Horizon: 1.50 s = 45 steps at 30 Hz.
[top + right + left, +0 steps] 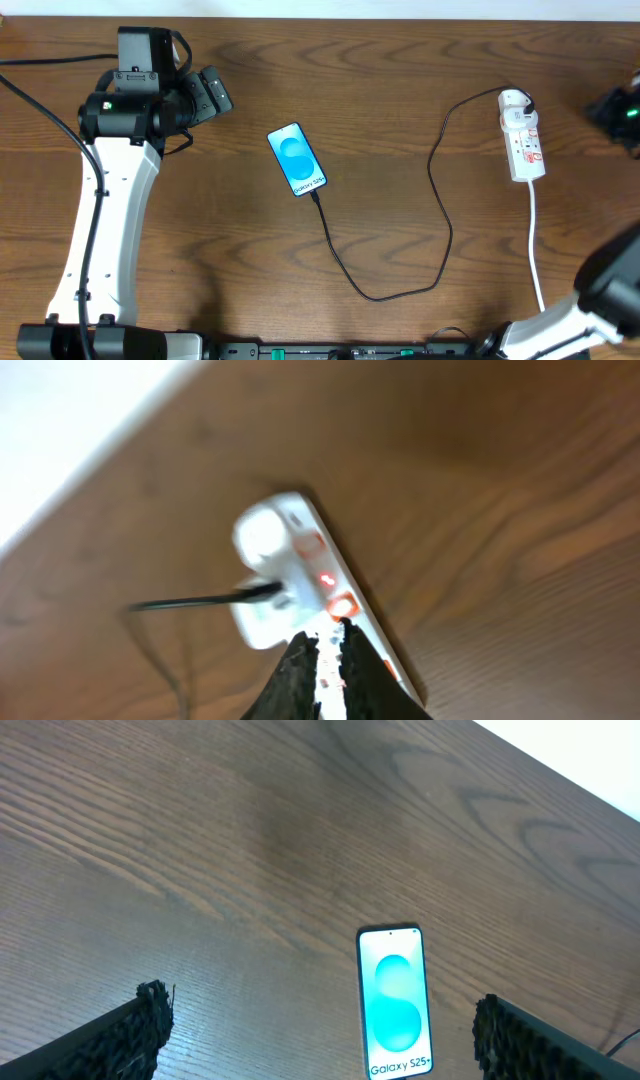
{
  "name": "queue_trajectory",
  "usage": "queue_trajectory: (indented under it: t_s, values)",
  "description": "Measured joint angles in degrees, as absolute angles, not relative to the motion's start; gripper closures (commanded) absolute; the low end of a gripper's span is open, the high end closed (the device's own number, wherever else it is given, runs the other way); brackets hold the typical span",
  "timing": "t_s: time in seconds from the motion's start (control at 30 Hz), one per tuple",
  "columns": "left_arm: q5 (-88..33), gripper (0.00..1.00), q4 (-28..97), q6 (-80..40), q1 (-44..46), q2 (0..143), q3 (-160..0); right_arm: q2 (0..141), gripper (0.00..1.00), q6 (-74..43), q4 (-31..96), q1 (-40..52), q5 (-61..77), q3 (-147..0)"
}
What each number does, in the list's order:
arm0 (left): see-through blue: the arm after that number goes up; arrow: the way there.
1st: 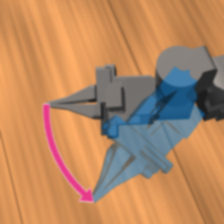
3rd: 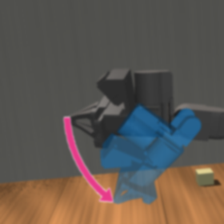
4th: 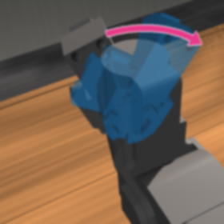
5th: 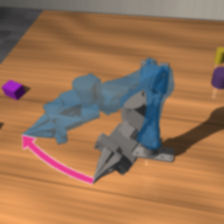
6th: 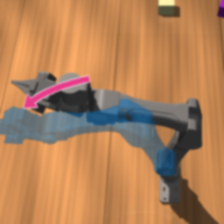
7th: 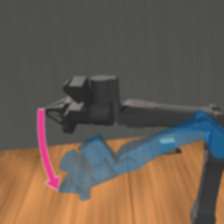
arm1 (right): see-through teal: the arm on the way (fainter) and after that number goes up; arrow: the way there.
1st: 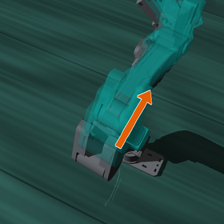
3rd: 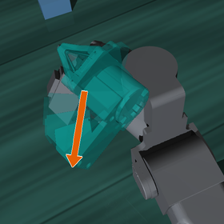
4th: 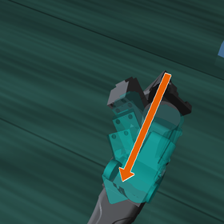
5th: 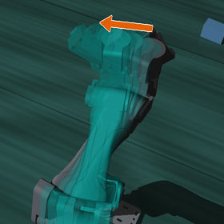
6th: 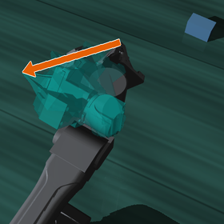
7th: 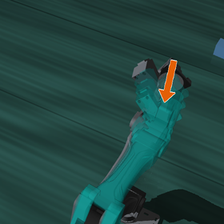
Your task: Plug charger to phone and switch on socket
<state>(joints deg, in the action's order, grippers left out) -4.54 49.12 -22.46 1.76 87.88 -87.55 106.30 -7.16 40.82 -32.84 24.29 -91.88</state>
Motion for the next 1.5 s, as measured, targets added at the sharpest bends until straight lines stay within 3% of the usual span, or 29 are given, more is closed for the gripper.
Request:
queue_trajectory:
  t_s: [0.33, 0.5, 0.53, 0.57, 0.6, 0.9, 1.5]
  values:
    - [-4.54, 0.02, 49.12, -22.46, 1.76, 87.88, -87.55, 86.78, 0.80, -4.10, 46.94, -27.86, 29.17, -92.97]
    - [-4.54, 0.02, 49.15, -22.46, 1.76, 87.88, -87.55, 81.06, 0.44, -1.69, 54.52, -23.18, 30.22, -92.95]
    - [-4.54, 0.02, 49.10, -22.46, 1.76, 87.88, -87.55, 79.85, 0.34, -1.56, 56.12, -22.46, 30.50, -92.95]
    - [-4.54, 0.02, 49.12, -22.46, 1.76, 87.88, -87.55, 78.78, 0.09, -1.21, 57.93, -22.02, 30.61, -92.95]
    - [-4.54, 0.02, 49.15, -22.46, 1.76, 87.88, -87.55, 77.28, 0.01, -1.43, 60.86, -21.71, 30.74, -92.95]
    - [-4.54, 0.02, 49.12, -22.46, 1.76, 87.88, -87.55, 72.69, 0.01, -0.78, 76.40, -21.71, 29.98, -93.17]
    - [-4.54, 0.02, 49.12, -22.46, 1.76, 87.88, -87.55, 72.73, 0.01, -0.75, 76.95, -21.71, 28.64, -93.17]
